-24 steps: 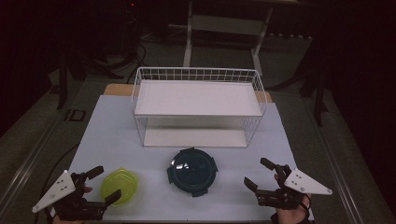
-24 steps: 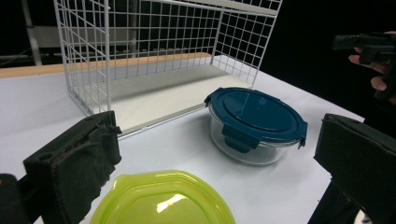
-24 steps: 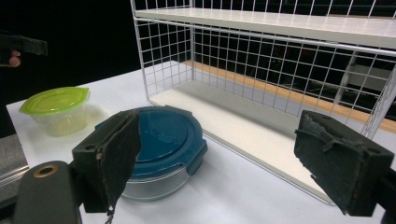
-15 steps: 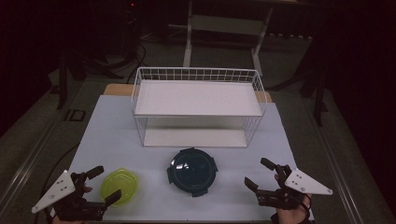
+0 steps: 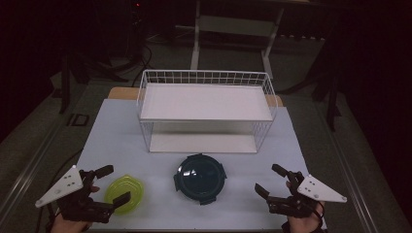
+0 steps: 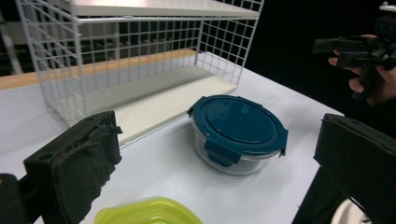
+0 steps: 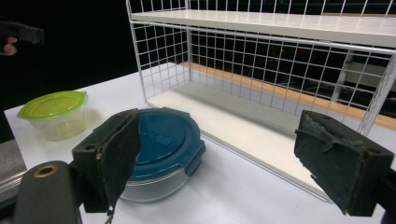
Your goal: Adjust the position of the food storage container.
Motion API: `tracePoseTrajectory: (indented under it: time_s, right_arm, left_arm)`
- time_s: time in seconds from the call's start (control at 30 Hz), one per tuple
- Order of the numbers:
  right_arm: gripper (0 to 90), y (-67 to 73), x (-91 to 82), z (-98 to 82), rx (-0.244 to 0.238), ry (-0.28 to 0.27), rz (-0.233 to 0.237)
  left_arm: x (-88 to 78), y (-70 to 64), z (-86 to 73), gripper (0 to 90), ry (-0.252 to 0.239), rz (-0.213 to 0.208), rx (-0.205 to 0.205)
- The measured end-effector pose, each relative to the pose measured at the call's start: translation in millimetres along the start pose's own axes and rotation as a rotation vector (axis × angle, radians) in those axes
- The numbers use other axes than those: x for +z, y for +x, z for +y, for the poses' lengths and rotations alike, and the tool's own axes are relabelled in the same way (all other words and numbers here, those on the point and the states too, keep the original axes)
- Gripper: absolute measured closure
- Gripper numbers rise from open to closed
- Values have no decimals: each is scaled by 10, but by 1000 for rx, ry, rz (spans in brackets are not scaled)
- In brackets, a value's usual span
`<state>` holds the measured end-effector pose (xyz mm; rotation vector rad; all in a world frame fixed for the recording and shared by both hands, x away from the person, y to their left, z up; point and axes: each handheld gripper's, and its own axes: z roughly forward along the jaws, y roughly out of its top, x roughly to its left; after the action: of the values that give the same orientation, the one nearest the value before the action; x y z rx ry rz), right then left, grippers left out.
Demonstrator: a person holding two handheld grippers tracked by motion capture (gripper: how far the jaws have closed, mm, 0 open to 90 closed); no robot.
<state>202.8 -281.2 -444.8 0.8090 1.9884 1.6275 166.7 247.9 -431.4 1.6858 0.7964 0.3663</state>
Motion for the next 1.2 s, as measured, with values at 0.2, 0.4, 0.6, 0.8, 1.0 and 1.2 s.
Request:
tracePoseTrajectory:
  time_s: [0.2, 0.4, 0.6, 0.8, 1.0, 1.2]
  right_arm:
    - [144, -3, -5, 0, 4, -1, 5]
    - [144, -3, -11, 0, 1, -2, 5]
    - [144, -4, -12, 0, 3, -1, 6]
    - [144, -3, -11, -2, 4, -1, 8]
    - [144, -4, -12, -3, 3, -1, 11]
    - [144, -4, 0, -8, 3, 6, 16]
  left_arm:
    - [154, -35, 94, 8, 32, -38, 21]
    - [358, -101, 120, 10, 86, -76, 41]
    - [564, -155, 144, 24, 156, -96, 65]
    - [746, -208, 140, 162, 235, -92, 78]
    - [855, -230, 111, 379, 317, -119, 83]
    - [991, -272, 67, 468, 456, -107, 94]
